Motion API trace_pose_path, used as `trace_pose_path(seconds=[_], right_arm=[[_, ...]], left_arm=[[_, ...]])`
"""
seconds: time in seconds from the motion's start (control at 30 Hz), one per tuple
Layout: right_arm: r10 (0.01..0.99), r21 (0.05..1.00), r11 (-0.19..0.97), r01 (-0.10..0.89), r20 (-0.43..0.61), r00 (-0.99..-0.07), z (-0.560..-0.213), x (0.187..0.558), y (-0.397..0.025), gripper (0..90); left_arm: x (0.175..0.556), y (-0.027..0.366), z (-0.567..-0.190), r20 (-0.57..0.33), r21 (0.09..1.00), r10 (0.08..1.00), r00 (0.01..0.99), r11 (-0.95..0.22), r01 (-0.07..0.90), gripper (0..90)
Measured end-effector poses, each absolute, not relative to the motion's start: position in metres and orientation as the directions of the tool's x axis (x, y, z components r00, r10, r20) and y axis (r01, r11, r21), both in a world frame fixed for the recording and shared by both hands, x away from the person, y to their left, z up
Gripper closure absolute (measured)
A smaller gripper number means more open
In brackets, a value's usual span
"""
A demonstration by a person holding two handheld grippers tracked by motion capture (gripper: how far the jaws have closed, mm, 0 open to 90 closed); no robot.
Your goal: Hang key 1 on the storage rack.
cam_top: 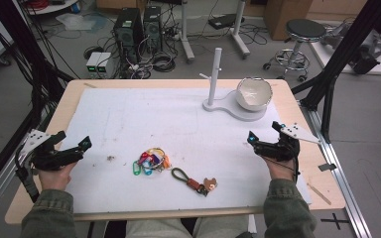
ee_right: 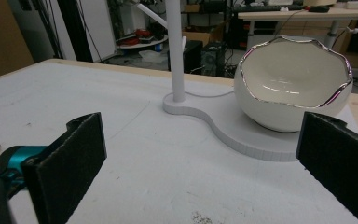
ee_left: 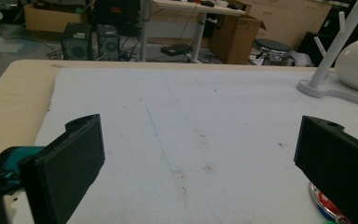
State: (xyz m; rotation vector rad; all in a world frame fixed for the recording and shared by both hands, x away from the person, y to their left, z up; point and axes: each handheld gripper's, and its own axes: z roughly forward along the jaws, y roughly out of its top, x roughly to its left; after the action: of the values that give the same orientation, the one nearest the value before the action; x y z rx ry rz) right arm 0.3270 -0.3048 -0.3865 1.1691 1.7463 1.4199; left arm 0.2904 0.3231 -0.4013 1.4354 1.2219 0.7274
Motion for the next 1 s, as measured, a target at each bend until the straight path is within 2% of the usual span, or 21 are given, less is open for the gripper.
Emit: trace_pose_path(seconds=[0.4, 1.0], right_arm=[[0.894, 0.965, 0.033, 0.259, 0.088, -0.439, -0.3855, 0.3276, -0.3053, 0.6], [0.884, 0.958, 0.032, 0.286, 0.106, -0.456, -0.3846, 0.3286, -0.2997, 0.6]], left_arm=[[0.2917, 0.3266, -0.4033, -0.199, 0.942, 0.940, 0.276, 0.107, 0.318, 2.1], [0.2925, 0.3258, -0.4039, -0.179, 0.942, 0.948, 0.265, 0.088, 0.323, 2.1]])
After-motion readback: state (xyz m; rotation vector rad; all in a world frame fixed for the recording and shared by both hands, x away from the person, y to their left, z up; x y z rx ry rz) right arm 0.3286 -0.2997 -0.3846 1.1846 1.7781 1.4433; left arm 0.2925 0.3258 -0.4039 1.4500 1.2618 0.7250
